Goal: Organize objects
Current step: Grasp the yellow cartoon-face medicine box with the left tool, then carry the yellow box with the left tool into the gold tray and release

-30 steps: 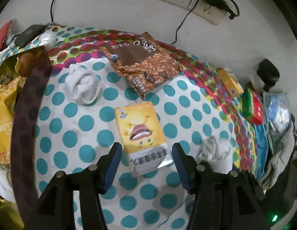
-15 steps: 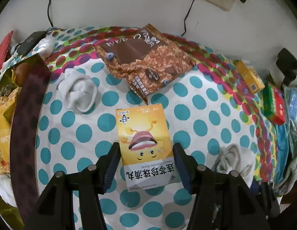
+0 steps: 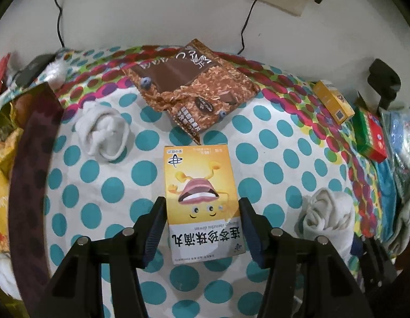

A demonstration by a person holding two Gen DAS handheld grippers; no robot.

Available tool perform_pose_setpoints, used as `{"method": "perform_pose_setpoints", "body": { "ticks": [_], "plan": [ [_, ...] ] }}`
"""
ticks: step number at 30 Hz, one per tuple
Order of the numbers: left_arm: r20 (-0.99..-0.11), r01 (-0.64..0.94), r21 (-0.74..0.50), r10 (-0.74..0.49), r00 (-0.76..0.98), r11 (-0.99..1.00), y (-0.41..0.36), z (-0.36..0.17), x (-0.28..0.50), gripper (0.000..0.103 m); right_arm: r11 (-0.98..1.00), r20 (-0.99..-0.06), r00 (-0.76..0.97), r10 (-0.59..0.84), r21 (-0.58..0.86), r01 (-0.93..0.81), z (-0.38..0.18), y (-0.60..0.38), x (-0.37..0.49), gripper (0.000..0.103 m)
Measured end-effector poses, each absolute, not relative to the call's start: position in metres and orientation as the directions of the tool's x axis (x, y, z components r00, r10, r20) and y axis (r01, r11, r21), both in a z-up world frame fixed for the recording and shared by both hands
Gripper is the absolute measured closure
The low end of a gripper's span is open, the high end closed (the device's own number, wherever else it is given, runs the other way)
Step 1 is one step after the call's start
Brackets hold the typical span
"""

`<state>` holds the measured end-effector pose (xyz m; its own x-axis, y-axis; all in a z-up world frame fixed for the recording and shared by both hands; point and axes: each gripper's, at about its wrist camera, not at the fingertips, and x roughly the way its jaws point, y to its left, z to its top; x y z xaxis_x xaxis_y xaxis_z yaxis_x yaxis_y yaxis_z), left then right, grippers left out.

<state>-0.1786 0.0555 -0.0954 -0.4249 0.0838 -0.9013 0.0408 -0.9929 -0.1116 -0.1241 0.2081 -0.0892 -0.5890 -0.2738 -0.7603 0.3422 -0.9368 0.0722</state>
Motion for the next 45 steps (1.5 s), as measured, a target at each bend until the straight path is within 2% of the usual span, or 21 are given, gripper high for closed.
{"method": "perform_pose_setpoints", "body": {
  "ticks": [6, 23, 37, 45],
  "plan": [
    [-0.895, -0.008, -0.056, 0.054, -0.443, -0.998, 0.062, -0.094, -0.174, 0.048, -0.937, -0.761, -0.588, -0.273, 0.072, 0.343, -0.090, 0.207, -0.125, 0.047],
    [-0.863, -0.047, -0.036, 0.054, -0.502, -0.998, 0.042, -0.060, -0.127, 0.048, -0.939, -0.767, -0.590, -0.251, 0.046, 0.341, -0.090, 0.203, -0.126, 0.043],
    [-0.817, -0.056, -0.037, 0.063, -0.573, -0.998, -0.051, 0.005, -0.067, 0.048, -0.941, -0.772, -0.593, -0.230, 0.020, 0.338, -0.092, 0.202, -0.126, 0.042],
    [-0.815, 0.034, -0.012, -0.010, -0.580, -0.999, -0.129, 0.020, -0.071, 0.048, -0.941, -0.774, -0.593, -0.223, 0.012, 0.339, -0.093, 0.197, -0.128, 0.042]
  ]
}}
